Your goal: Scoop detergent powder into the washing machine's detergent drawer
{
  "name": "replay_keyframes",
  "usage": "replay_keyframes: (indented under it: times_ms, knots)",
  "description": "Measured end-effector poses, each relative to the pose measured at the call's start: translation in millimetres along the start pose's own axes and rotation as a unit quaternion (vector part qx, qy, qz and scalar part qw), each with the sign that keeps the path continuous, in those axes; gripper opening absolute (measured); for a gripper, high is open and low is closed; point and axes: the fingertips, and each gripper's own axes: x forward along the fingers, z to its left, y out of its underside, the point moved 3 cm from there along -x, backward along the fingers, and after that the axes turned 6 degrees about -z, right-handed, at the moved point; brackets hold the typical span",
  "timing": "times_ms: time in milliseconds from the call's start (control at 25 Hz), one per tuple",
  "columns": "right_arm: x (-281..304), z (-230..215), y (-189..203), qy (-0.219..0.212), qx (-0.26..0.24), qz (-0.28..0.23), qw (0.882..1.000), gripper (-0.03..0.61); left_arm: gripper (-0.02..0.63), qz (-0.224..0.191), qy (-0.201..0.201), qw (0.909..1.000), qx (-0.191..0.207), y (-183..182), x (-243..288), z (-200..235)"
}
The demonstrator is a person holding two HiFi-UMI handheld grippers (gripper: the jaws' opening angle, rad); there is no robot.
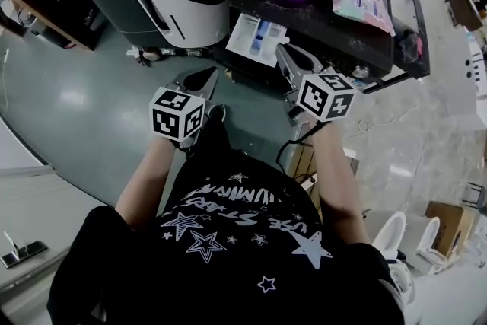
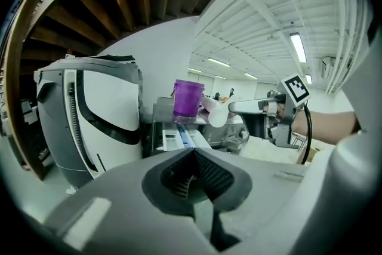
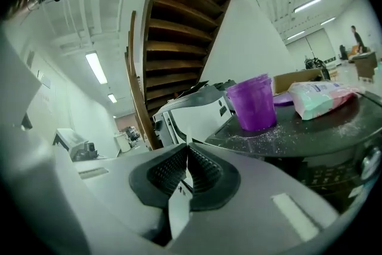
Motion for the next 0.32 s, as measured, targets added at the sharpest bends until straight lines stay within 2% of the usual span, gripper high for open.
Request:
replay_keyframes:
  times_ms: [120,320]
  knots:
    - [-11.0,1.4,3.9,-0.001,0.018,-0.007,1.000,0.034,0.000,0.002,-0.001,1.0000,0.000,2.3,-3.0,-9.3]
    - [-24.2,-0.6,7.6,-0.007,0.016,-0.009,1.000,0.034,0.000,-0.002,-0.007,1.0000,0.002,3.5,0.0,-23.5]
